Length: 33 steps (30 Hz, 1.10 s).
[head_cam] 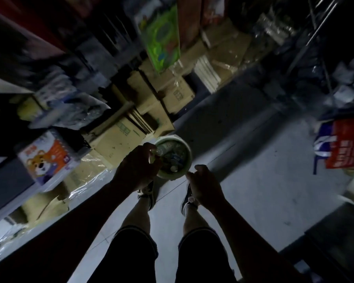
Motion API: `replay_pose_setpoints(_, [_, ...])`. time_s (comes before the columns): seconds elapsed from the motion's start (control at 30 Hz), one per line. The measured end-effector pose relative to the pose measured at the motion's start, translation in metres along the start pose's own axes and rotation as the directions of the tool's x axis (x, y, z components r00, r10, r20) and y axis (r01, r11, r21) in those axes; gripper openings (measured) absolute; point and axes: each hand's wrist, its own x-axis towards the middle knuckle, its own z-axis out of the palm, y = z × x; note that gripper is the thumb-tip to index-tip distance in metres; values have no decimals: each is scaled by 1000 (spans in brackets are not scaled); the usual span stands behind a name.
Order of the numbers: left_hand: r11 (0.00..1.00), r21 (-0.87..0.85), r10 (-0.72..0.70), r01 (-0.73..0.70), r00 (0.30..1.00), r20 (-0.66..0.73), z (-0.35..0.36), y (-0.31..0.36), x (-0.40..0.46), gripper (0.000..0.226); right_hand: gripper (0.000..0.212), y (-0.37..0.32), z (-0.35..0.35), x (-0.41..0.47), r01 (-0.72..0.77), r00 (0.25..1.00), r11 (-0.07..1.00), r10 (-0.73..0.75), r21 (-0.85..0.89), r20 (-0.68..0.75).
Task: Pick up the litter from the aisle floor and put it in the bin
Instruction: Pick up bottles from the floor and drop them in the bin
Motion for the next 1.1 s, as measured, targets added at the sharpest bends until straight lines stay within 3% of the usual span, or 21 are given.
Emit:
replay_pose_setpoints(0.07, [1000,-5,4,-4,999,-46,-18,12,-29,44,43,-4,-16,-27,113,994,991,-113,-78,6])
replay_pose_setpoints(0.13, [999,-34,-15,13,998,-67,-34,22,-58,47,44,-11,-30,-51,109,994,991,-108,-73,8])
replay_pose_setpoints(0.37, [1000,-28,-4,-2,977,-214,-68,38,-159,48,56,-35,-52,-119,326,943,897,-329,-298,41])
replay_pose_setpoints(0.6, [990,-120,-111,69,911,-397,-84,5,-245,47,57,-59,-14,-176,519,841,717,-526,-466,127])
replay_pose_setpoints(0.77, [952,-247,-283,179,822,-494,-68,-50,-333,48,47,-69,38,-218,640,757,539,-563,-547,332])
replay_pose_setpoints(0.9, [874,-385,-469,297,722,-508,-36,-97,-417,48,53,-69,87,-264,697,707,441,-554,-566,439])
replay_pose_setpoints(1.1, [721,-557,-686,413,541,-487,25,-144,-539,49,57,-54,163,-331,808,534,115,-557,-578,636])
